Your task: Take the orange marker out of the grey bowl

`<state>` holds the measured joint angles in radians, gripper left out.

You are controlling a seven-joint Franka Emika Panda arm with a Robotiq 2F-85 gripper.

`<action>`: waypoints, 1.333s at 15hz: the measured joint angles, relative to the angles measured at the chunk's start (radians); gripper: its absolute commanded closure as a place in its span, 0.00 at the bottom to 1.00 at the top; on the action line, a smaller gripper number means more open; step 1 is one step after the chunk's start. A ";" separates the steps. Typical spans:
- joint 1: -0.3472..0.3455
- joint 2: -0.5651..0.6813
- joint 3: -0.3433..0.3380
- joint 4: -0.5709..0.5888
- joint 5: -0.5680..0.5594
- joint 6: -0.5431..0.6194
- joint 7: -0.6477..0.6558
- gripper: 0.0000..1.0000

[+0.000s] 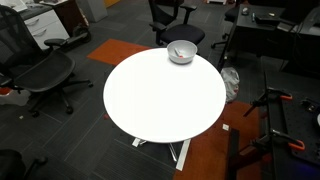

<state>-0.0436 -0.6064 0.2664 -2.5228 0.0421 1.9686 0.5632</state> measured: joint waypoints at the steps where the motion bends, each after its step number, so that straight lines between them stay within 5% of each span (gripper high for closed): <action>1: -0.017 0.015 -0.007 0.015 -0.017 0.023 0.013 0.00; 9: -0.117 0.256 -0.115 0.176 -0.126 0.157 0.046 0.00; 20: -0.128 0.681 -0.308 0.496 -0.148 0.181 0.054 0.00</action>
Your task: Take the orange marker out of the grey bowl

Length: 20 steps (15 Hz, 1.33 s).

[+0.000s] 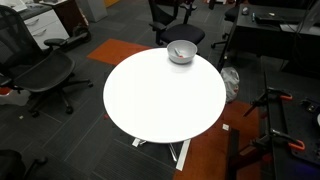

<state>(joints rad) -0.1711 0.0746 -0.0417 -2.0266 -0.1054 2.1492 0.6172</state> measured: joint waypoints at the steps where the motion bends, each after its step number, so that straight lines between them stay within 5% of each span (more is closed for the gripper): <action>1: 0.002 0.033 -0.011 0.023 0.000 0.006 0.000 0.00; 20: 0.033 0.183 -0.080 0.091 0.008 0.009 -0.020 0.00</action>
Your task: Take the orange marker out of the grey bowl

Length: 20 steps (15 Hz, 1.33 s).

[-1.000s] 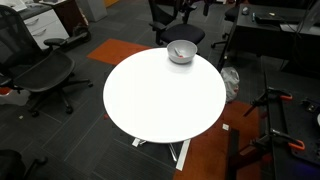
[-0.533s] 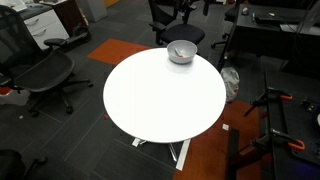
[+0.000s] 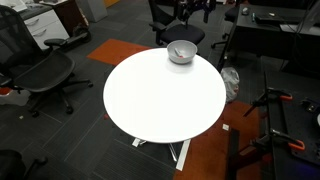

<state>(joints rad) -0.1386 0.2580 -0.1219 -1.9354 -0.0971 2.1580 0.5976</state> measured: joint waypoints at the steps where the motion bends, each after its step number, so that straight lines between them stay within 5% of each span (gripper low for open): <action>1: 0.000 0.016 -0.005 0.009 0.002 0.000 -0.011 0.00; 13: -0.046 0.215 -0.040 0.156 0.103 0.005 -0.268 0.00; 20: -0.060 0.319 -0.042 0.164 0.108 0.128 -0.302 0.00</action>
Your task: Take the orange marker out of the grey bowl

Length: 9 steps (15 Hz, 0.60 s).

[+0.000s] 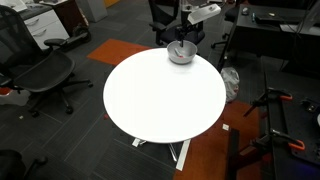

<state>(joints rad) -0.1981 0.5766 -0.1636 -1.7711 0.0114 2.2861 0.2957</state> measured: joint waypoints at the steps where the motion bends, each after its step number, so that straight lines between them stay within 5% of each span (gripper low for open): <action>1: 0.000 0.013 0.000 0.000 0.001 0.027 -0.002 0.00; 9: -0.009 0.118 0.000 0.073 0.058 0.096 -0.017 0.00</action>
<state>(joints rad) -0.2075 0.6942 -0.1635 -1.6981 0.0690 2.3817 0.2789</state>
